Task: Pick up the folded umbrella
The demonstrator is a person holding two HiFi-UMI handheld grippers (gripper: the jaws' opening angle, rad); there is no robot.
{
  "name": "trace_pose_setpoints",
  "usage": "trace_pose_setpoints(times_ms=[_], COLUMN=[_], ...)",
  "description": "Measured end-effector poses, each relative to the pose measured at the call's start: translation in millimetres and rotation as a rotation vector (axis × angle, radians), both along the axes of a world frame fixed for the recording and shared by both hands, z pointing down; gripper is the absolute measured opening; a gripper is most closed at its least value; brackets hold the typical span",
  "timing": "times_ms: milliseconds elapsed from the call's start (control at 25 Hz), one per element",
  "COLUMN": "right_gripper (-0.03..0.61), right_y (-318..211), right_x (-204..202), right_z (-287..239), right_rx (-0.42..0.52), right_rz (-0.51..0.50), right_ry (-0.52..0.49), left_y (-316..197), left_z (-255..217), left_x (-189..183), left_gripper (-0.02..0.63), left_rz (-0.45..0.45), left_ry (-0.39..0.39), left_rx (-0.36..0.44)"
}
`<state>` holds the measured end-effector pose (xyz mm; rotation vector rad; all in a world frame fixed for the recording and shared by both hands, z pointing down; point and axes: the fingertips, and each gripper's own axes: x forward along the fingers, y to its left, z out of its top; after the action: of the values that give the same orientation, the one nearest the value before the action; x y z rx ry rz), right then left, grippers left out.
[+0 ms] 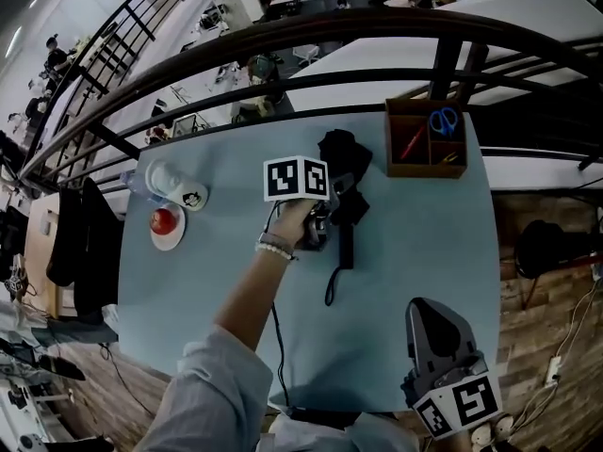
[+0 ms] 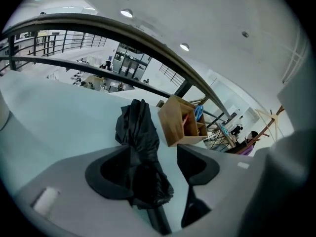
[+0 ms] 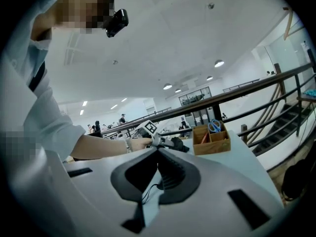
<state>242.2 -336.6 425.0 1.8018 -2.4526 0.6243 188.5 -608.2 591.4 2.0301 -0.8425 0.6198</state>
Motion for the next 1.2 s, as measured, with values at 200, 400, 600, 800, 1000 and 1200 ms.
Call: trace_pose_setpoints(times_ms=[200, 400, 600, 800, 1000, 1200], right_gripper=[-0.002, -0.002, -0.002, -0.001, -0.001, -0.002], right_y=[-8.8, -10.9, -13.8, -14.5, -17.1, -19.3], right_x=[-4.1, -2.1, -3.5, 0.1, 1.8, -3.1], right_z=[0.7, 5.9, 9.8, 14.8, 19.7, 17.9], right_rx=[-0.026, -0.041, -0.048, -0.062, -0.081, -0.077], right_rz=[0.015, 0.029, 0.028, 0.033, 0.023, 0.014], right_ry=[-0.010, -0.016, -0.029, -0.035, -0.036, -0.037], left_y=[-13.6, -21.4, -22.1, -24.4, -23.3, -29.5], left_z=[22.5, 39.6, 60.7, 74.4, 76.4, 78.7], left_x=[4.7, 5.4, 8.6, 12.5, 15.7, 14.7], left_gripper=[0.281, 0.281, 0.295, 0.311, 0.316, 0.311], left_rz=[0.030, 0.044, 0.053, 0.064, 0.069, 0.058], left_ry=[-0.085, -0.207, -0.272, -0.334, -0.392, -0.398], left_rx=[-0.039, -0.032, -0.075, -0.089, -0.077, -0.035])
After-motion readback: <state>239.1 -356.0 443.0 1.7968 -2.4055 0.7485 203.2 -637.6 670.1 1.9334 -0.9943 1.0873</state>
